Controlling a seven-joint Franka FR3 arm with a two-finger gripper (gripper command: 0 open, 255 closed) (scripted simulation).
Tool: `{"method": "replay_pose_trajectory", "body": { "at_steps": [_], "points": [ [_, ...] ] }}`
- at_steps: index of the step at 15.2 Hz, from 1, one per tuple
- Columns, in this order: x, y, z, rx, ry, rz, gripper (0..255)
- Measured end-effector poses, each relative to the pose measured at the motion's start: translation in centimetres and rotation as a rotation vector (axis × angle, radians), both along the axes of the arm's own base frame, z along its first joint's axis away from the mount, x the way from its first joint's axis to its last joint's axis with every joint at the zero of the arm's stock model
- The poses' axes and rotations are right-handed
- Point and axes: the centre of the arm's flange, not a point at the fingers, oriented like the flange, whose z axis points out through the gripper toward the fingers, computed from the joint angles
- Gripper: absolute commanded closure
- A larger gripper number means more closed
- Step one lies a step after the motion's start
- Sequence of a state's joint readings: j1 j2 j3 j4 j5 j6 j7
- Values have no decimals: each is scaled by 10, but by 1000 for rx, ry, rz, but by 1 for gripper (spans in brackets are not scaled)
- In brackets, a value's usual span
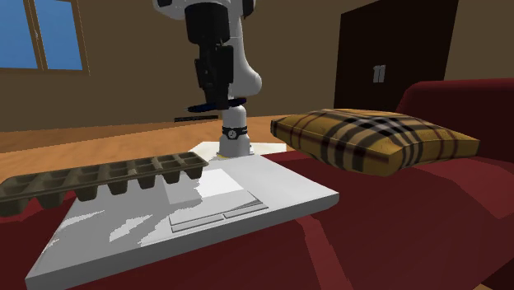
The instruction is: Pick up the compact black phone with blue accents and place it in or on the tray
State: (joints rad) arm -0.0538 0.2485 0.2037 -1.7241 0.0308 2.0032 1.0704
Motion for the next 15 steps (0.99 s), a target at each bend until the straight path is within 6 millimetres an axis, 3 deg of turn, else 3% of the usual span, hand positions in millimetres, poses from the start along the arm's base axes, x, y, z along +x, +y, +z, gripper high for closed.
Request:
{"method": "replay_pose_trajectory", "body": {
  "at_steps": [12, 15],
  "points": [
    [101, -117, 9, 0, 1, -1, 255],
    [114, -129, 2, 0, 1, -1, 255]
  ]
}}
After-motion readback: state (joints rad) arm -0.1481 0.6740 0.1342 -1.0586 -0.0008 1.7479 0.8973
